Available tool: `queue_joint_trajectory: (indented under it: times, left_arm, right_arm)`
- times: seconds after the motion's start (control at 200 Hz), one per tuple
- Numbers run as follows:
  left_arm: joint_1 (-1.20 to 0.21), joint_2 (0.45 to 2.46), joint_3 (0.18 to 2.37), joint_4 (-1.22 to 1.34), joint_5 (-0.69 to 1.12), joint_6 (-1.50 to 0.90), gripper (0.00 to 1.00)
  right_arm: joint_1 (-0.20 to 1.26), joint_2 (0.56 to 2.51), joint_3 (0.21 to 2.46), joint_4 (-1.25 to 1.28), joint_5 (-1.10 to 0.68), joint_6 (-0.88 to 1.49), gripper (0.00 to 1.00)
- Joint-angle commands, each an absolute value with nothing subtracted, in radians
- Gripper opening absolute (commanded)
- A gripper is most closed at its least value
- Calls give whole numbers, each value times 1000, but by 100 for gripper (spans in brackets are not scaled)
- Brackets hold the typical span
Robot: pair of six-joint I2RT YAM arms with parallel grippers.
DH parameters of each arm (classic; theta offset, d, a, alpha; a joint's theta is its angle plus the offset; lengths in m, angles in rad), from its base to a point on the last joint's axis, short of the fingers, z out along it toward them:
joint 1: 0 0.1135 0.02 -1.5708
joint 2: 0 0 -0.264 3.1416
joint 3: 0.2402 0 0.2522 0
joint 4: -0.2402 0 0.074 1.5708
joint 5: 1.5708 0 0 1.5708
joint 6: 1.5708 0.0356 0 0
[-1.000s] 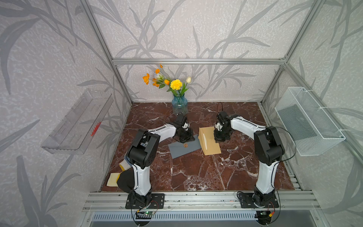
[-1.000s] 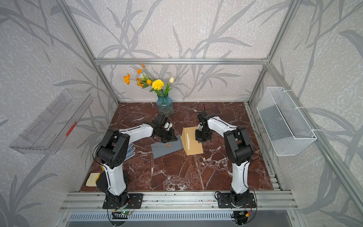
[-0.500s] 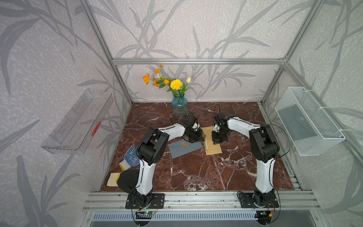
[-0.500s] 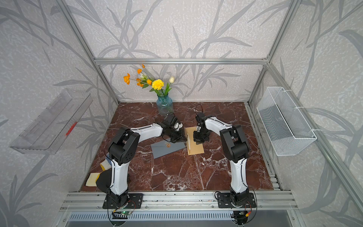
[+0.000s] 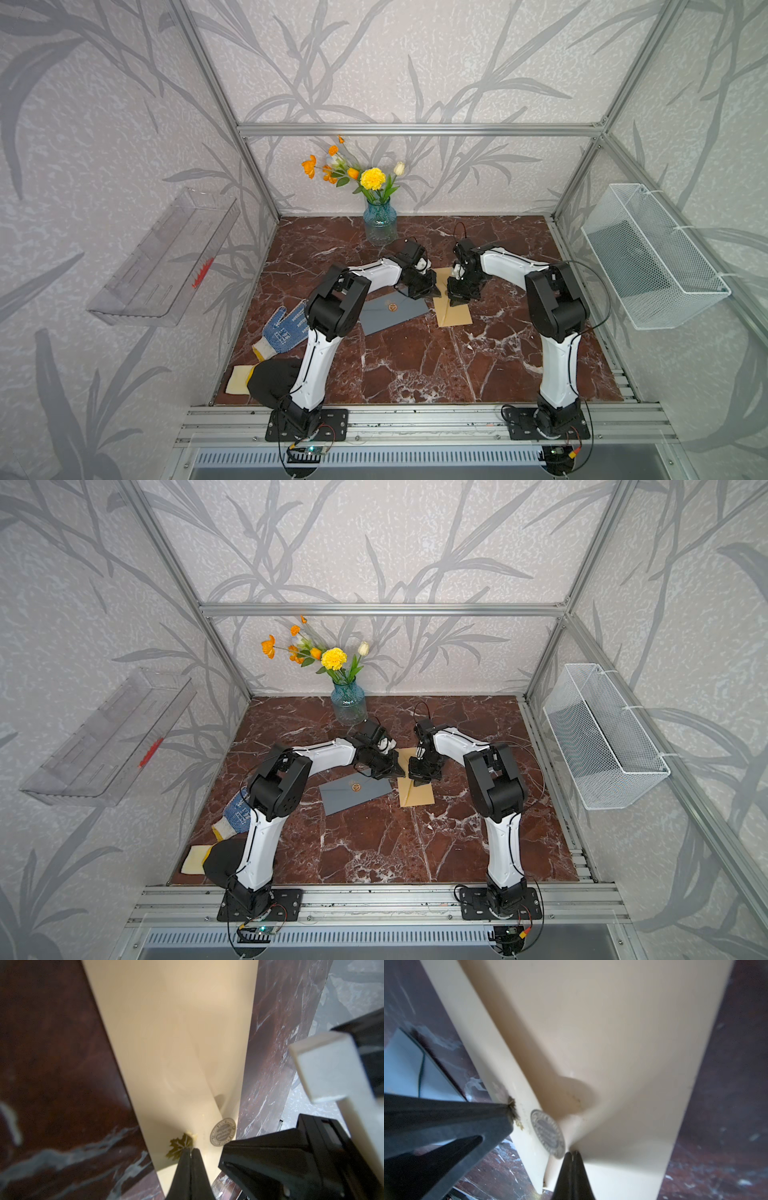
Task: Fold the letter paper in half and place it into the envelope
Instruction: Fold the envelope flap on the envelope.
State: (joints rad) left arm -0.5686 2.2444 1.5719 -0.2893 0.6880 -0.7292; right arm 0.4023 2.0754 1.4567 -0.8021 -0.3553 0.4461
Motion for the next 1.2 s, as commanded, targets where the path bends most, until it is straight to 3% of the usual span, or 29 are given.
queue_joint_trajectory:
  times: [0.0, 0.42, 1.195]
  left_arm:
    - [-573, 2282, 1635, -348, 693, -723, 0]
    - [-591, 2356, 1705, -566, 604, -660, 0]
    - [-599, 2343, 1690, -572, 601, -664, 0]
  right_arm:
    - [411, 2096, 1446, -788, -371, 467, 0]
    - [410, 1940, 1498, -863, -321, 432, 0]
    - [393, 2143, 1600, -828, -302, 452, 0]
